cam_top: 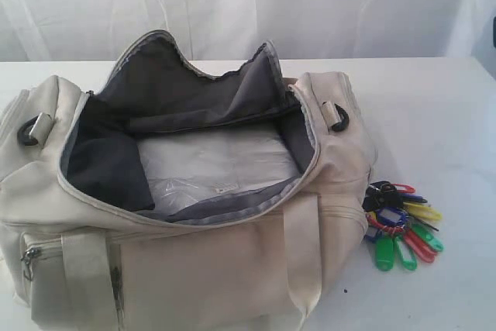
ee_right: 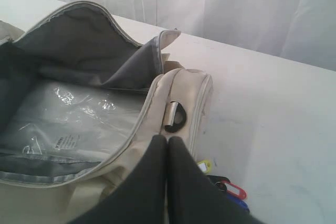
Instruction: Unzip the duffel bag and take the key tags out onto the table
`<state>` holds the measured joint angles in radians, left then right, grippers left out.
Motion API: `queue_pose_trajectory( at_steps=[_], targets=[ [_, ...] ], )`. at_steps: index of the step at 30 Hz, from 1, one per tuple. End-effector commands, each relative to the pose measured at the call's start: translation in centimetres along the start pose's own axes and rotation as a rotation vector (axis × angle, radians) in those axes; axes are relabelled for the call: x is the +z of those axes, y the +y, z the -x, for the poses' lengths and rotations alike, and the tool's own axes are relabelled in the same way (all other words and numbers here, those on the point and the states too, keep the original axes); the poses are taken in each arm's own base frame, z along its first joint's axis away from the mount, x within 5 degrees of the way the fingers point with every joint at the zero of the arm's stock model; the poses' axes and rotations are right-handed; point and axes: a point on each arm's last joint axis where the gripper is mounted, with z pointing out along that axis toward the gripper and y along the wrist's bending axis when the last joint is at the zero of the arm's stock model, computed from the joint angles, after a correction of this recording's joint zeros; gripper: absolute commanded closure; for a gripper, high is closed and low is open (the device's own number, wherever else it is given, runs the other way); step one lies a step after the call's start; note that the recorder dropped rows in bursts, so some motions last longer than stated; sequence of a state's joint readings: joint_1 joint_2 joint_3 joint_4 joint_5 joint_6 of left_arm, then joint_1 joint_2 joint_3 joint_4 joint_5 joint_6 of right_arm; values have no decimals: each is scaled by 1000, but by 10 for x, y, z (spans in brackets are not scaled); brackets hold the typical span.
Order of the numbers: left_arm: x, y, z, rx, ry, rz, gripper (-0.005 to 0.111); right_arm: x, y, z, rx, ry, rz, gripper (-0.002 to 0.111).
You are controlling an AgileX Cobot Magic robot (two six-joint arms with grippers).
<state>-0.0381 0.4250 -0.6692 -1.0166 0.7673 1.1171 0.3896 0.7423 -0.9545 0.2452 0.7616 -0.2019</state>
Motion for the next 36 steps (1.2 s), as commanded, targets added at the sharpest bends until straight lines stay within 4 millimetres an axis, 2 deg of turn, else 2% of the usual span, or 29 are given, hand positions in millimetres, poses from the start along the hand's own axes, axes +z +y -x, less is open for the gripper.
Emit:
queue_pose_trajectory(
  at_steps=[1, 6, 17, 24, 36],
  targets=[
    [-9, -19, -15, 17, -31, -6, 107, 0, 0, -2, 5, -5, -4, 108],
    [-9, -36, -52, 3, -20, -7, 107, 0, 0, -2, 5, -5, -4, 108],
    [16, -62, -168, -212, 167, -96, 107, 0, 0, -2, 5, -5, -4, 108],
    [17, -51, -167, -230, 121, 21, 107, 0, 0, -2, 5, -5, -4, 108],
    [17, -51, -167, -229, 117, 24, 107, 0, 0, -2, 5, -5, -4, 108]
  ],
)
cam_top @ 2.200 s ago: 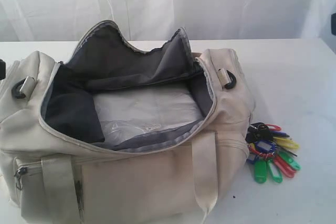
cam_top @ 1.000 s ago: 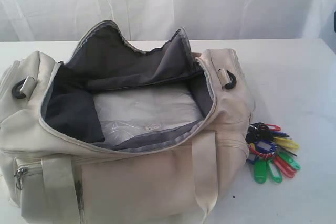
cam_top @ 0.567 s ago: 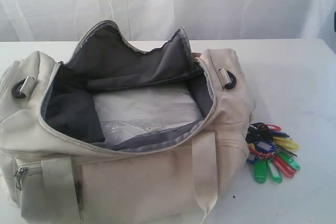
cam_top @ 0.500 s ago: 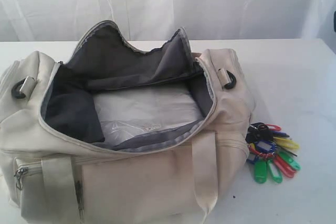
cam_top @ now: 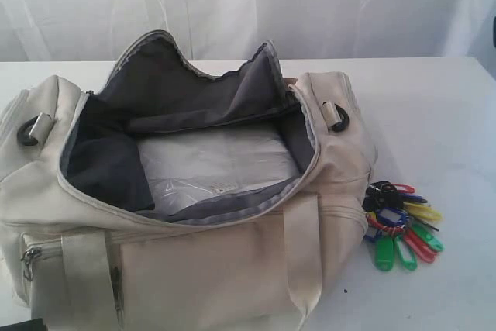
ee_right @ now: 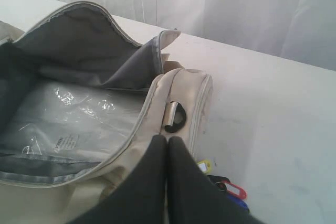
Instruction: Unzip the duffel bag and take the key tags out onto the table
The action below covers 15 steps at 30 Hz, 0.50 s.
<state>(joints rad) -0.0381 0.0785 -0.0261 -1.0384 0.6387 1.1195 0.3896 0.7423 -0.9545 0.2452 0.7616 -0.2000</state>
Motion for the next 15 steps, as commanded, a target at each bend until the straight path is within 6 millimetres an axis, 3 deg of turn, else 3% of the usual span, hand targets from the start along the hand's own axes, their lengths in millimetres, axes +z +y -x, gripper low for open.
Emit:
queue_pose_trajectory(
  at_steps=[1, 4, 9, 15],
  targets=[
    [0, -2, 1, -9, -28, -17, 107, 0, 0, -2, 3, -5, -4, 108],
    [0, -4, -6, 21, -34, -4, 107, 0, 0, -2, 3, -5, -4, 108],
    [-4, 18, -8, 155, -2, 246, 107, 1, 0, -2, 3, -1, -4, 108],
    [-21, 52, -18, 827, 373, 584, 107, 1, 0, -2, 3, -1, -4, 108]
  ],
)
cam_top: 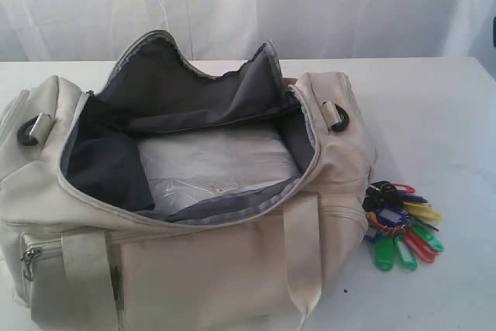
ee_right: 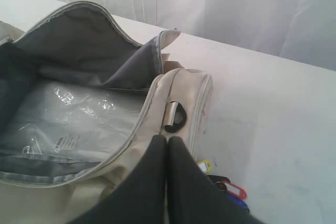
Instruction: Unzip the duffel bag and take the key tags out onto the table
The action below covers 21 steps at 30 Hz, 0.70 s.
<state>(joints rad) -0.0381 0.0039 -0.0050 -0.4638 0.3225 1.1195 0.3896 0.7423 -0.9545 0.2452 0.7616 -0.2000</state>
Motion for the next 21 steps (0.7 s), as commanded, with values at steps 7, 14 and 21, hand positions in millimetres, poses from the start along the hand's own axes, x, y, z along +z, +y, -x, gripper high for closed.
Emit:
queue_pose_trajectory(
  at_steps=[7, 14, 21],
  targets=[
    [-2, 18, -9, 391, 127, 188, 107, 1, 0, -2, 3, -1, -4, 108],
    [-2, 18, -9, 387, 125, 187, 107, 1, 0, -2, 3, -1, -4, 108],
    [-2, 18, -9, 387, 125, 187, 107, 1, 0, -2, 3, -1, -4, 108]
  ],
)
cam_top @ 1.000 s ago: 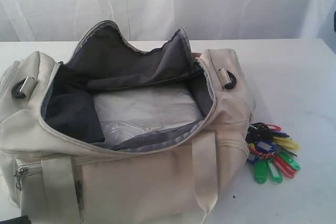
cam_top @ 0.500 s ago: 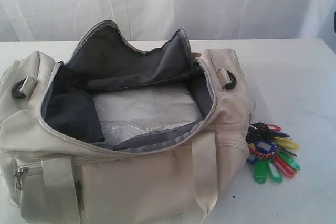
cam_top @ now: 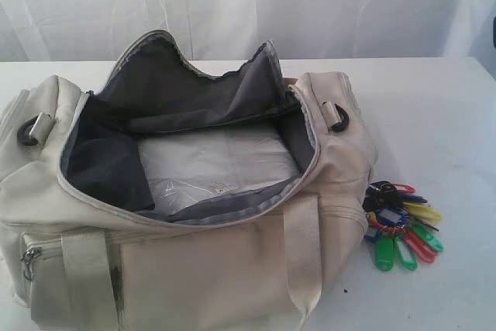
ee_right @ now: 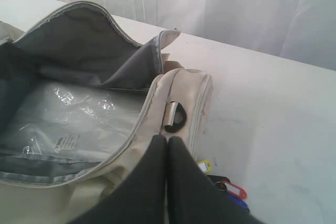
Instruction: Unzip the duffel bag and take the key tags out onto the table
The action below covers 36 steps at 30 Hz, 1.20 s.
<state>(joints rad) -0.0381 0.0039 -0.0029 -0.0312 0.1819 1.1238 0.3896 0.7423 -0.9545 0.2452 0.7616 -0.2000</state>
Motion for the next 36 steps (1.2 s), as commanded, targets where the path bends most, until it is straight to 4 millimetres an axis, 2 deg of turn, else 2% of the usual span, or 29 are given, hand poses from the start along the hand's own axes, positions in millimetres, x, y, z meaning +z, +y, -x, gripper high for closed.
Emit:
queue_pose_trajectory(
  at_steps=[1, 4, 6, 7, 8, 11, 13, 19, 36],
  targets=[
    [0, 0, 0, -9, -11, 4, 107, 1, 0, -2, 3, -1, -4, 108],
    [0, -9, -2, -33, 18, -93, 107, 1, 0, -2, 3, -1, -4, 108],
    [-1, -14, -3, -196, 45, -143, 107, 1, 0, -2, 3, -1, -4, 108],
    [-1, -15, -4, -305, 59, -155, 107, 1, 0, -2, 3, -1, -4, 108],
    [-1, -16, -4, -499, 79, -157, 107, 1, 0, -2, 3, -1, -4, 108],
    [-1, -16, -4, -919, 113, -141, 107, 1, 0, -2, 3, -1, -4, 108],
    [-1, -16, -4, -1071, 121, -129, 107, 1, 0, -2, 3, -1, -4, 108],
    [-1, -15, -4, -1189, 128, -122, 107, 1, 0, -2, 3, -1, -4, 108],
    [-1, -12, -4, -1157, 112, -90, 107, 1, 0, -2, 3, -1, -4, 108]
  ],
)
